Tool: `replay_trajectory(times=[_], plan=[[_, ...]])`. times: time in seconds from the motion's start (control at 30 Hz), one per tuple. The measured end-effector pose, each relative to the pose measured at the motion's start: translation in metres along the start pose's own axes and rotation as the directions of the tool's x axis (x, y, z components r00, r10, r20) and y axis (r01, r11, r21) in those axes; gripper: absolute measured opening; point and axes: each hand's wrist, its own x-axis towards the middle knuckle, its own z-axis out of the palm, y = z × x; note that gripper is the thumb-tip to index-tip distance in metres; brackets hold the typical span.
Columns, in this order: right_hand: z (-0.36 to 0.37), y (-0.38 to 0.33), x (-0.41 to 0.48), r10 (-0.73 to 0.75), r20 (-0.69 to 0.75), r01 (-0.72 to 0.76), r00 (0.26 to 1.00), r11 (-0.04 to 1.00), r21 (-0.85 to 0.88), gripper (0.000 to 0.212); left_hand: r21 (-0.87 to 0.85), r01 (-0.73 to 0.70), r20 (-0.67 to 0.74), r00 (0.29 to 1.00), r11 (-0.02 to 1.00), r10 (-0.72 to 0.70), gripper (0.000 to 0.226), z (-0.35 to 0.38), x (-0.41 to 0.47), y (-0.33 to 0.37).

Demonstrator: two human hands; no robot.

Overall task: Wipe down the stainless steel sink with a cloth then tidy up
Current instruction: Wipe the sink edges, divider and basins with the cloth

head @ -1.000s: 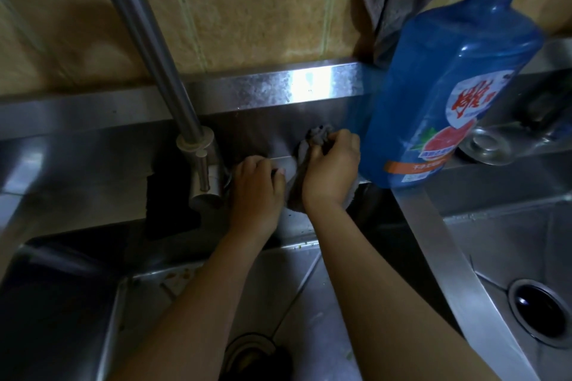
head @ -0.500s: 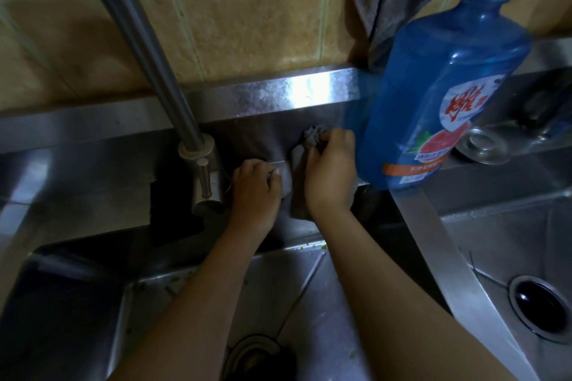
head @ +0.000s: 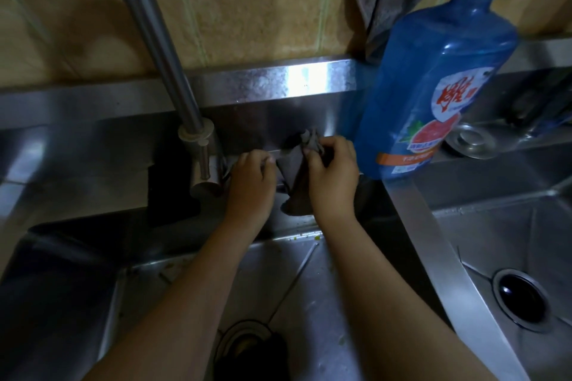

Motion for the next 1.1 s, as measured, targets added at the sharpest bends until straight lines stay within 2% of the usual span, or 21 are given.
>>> replay_trajectory(times=[0.1,0.23,0.37,0.47,0.57,0.67,0.8,1.0,1.1], plan=[[-0.01,-0.003,-0.007,0.039,0.095,-0.052,0.995,0.988,0.142,0.011,-0.054,-0.025,-0.025,0.999,0.998,0.024,0.018,-0.001,-0.022,0.0],[-0.025,-0.009,-0.022,0.045,0.162,-0.084,0.986,0.965,0.247,0.014,-0.26,0.029,-0.032,0.999,0.965,-0.039,0.028,-0.005,-0.054,-0.007],[-0.043,-0.017,-0.038,0.101,0.173,-0.155,0.98,0.931,0.331,0.014,-0.364,0.118,0.015,0.993,0.924,-0.121,0.004,-0.022,-0.082,-0.015],[-0.054,-0.022,-0.051,0.154,0.164,-0.203,0.974,0.916,0.346,0.02,-0.385,0.149,0.033,0.988,0.911,-0.148,0.008,-0.037,-0.099,-0.021],[-0.072,-0.036,-0.069,0.219,0.191,-0.276,0.957,0.89,0.362,0.017,-0.37,0.217,0.097,0.976,0.903,-0.194,0.008,-0.054,-0.121,-0.019],[-0.091,-0.051,-0.088,0.274,0.19,-0.33,0.943,0.853,0.405,0.014,-0.409,0.337,0.147,0.941,0.848,-0.303,0.015,-0.065,-0.146,-0.024],[-0.116,-0.069,-0.115,0.311,0.169,-0.354,0.935,0.824,0.443,0.016,-0.445,0.428,0.216,0.904,0.787,-0.37,0.019,-0.076,-0.183,-0.021],[-0.137,-0.083,-0.152,0.383,0.269,-0.468,0.884,0.729,0.499,0.012,-0.487,0.398,0.208,0.918,0.778,-0.339,0.015,-0.102,-0.223,-0.001],[-0.146,-0.089,-0.17,0.375,0.343,-0.504,0.861,0.72,0.478,0.012,-0.494,0.372,0.182,0.928,0.786,-0.325,0.012,-0.113,-0.241,0.002]])
